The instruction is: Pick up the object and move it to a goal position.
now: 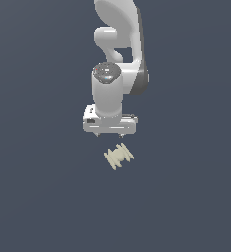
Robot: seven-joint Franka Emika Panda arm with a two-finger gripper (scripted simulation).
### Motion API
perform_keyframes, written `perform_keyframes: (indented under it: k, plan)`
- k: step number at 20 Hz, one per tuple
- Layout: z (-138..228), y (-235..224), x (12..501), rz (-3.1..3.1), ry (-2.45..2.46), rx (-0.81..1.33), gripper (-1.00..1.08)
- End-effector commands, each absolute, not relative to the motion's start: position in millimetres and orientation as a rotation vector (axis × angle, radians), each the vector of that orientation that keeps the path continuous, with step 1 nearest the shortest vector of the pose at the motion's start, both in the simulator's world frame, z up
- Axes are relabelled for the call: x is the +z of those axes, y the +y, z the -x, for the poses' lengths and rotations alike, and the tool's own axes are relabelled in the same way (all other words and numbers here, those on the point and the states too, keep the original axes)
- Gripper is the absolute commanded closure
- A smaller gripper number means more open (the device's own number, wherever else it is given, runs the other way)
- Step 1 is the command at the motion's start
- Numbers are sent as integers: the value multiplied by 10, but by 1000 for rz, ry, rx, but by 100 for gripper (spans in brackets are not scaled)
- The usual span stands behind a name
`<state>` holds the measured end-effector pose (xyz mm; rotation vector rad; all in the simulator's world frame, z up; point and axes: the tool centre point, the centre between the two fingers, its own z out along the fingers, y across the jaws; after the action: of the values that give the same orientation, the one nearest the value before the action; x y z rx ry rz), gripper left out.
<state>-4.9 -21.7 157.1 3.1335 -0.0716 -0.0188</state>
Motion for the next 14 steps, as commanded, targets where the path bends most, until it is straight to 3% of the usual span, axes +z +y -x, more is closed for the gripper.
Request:
perform_keyframes:
  k: [1, 14]
  plan:
    - [49, -217, 1571, -3133, -72, -19, -92]
    - [60, -413, 1598, -3104, -31, -28, -92]
